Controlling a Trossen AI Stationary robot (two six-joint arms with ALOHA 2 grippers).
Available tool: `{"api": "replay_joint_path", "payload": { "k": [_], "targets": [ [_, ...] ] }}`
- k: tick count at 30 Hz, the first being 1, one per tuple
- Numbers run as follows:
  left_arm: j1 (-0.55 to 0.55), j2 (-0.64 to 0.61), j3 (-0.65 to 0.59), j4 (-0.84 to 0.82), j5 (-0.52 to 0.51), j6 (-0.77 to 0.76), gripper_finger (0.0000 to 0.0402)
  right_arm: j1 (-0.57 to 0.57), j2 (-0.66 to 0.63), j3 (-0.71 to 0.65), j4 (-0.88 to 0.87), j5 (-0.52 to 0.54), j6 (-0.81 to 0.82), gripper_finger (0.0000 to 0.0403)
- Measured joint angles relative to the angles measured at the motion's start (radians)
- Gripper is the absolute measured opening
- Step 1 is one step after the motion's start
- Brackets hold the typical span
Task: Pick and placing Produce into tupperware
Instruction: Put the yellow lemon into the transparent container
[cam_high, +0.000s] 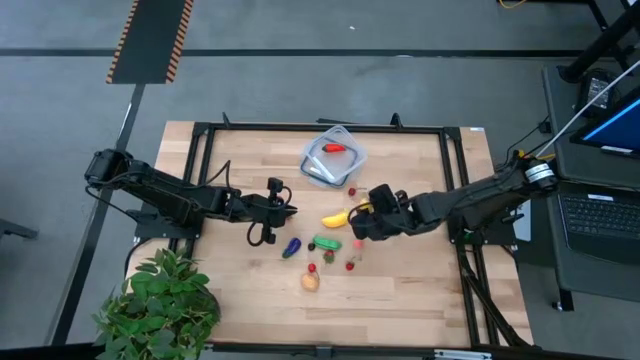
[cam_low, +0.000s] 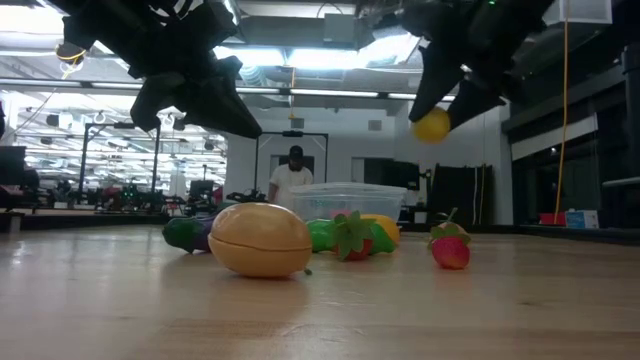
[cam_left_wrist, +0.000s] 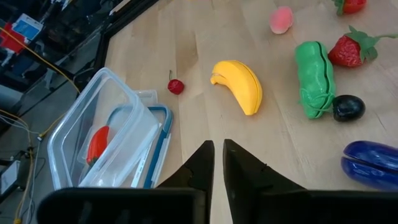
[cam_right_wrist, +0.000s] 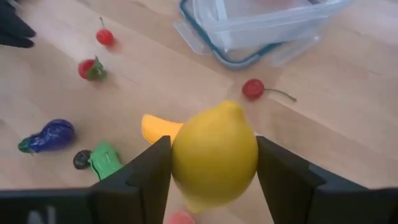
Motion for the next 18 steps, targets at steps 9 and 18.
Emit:
{"api": "replay_joint_path", "payload": {
  "k": [9, 18],
  "targets": [
    [0.000, 0.000, 0.000, 0.000, 0.025, -0.002, 0.0043, 0.049, -0.015, -0.205, 0.318, 0.092, 0.002, 0.0205],
    [0.000, 0.000, 0.000, 0.000, 0.039, -0.002, 0.0030, 0.059, -0.014, -0.402, 0.762, 0.111, -0.183, 0.0205]
  ]
}}
